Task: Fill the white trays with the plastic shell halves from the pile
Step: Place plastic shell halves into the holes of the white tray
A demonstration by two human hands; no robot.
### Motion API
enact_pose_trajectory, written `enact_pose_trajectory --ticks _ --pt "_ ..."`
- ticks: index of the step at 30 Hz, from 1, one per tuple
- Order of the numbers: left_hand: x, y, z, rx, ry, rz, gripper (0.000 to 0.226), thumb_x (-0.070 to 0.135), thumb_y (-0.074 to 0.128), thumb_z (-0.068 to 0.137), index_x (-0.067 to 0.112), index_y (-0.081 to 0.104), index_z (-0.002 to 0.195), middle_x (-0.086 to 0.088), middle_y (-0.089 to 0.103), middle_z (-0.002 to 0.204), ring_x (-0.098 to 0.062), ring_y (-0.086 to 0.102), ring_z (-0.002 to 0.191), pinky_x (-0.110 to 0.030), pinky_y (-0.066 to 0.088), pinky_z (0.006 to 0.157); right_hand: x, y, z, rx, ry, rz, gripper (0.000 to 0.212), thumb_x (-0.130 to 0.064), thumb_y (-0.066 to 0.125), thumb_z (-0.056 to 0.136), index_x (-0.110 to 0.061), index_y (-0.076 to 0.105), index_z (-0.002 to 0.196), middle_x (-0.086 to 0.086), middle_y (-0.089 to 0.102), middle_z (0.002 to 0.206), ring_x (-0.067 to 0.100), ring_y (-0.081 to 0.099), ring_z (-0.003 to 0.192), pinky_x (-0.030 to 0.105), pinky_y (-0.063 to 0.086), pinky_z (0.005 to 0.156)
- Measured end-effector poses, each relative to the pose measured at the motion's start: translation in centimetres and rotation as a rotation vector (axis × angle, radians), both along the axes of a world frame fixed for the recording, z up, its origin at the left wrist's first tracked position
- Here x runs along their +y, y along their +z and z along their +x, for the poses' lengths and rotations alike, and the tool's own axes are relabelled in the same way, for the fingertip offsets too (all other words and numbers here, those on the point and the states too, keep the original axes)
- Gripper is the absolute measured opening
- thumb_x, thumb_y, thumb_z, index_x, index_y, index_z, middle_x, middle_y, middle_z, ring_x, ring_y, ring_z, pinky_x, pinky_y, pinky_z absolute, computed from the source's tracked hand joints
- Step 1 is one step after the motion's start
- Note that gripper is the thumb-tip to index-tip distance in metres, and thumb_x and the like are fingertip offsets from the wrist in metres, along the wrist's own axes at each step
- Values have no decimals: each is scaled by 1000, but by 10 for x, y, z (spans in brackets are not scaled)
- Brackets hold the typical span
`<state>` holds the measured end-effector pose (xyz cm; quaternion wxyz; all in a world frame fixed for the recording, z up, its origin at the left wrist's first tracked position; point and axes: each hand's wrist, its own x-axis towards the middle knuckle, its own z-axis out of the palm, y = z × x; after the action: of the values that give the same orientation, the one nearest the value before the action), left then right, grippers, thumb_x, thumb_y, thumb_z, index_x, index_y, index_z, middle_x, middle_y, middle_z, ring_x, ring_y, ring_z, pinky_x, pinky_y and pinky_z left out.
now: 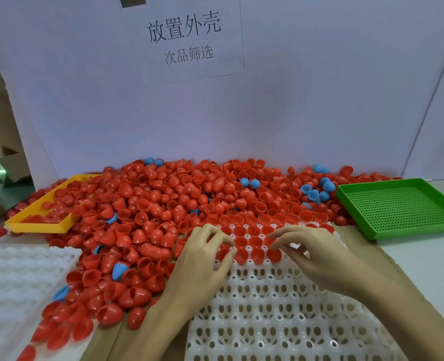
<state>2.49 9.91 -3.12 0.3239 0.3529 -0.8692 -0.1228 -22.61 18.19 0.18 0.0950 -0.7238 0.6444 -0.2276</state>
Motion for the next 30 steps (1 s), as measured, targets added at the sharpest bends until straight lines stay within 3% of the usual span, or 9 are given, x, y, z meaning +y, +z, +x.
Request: enact_pose_trajectory --ticks 7,11,16,19,21,24,27,30 --pt "-24 11 -7 179 163 124 24 37 62 103 27 69 123 20 56 121 3 48 120 -6 33 99 0 -1 -3 -21 -3 -4 29 -14 57 106 -30 78 117 -25 67 128 -10 59 117 3 44 91" --pt "-60 17 -16 35 177 188 31 40 56 105 27 67 131 12 54 132 -6 42 127 -22 30 108 0 -1 -2 -7 -1 10 30 -13 56 106 -29 77 119 -23 67 129 -8 59 118 6 45 93" --pt "-93 20 -31 -230 91 181 36 34 43 112 19 73 125 7 58 140 -18 46 131 -39 31 114 0 -1 -2 13 0 1 30 -14 56 106 -30 76 121 -24 66 130 -8 58 119 0 39 91" --pt "-91 19 -29 -100 70 64 27 24 51 110 16 75 121 11 62 132 -9 51 124 -37 33 114 1 -1 -2 8 1 -1 29 -15 56 106 -30 76 121 -23 66 129 -7 59 118 2 41 92" --pt "-79 20 -27 59 29 -16 21 18 61 105 17 76 119 14 64 126 0 54 121 -28 36 112 2 0 -1 -11 -5 -10 29 -15 56 106 -29 76 120 -23 68 125 -7 60 116 6 45 95" --pt "-45 21 -23 216 -108 -39 17 16 69 101 19 78 115 18 67 121 -4 62 122 -18 43 109 3 3 0 -83 -55 -79 28 -15 56 106 -28 72 125 -20 70 119 -6 62 109 16 52 95" --pt "-11 20 -20 270 -230 -37 13 19 72 99 20 80 110 16 70 117 -10 66 119 -22 49 105 4 5 4 -325 -48 -138 44 -20 62 104 -32 53 145 -17 69 122 -2 67 108 23 58 90" --pt "6 17 -17 279 -291 -16 11 20 76 98 21 81 108 16 71 115 -11 68 116 -26 52 101 7 11 10 -557 26 -87 54 -30 68 99 -40 47 148 -9 66 128 7 71 111 32 62 87"
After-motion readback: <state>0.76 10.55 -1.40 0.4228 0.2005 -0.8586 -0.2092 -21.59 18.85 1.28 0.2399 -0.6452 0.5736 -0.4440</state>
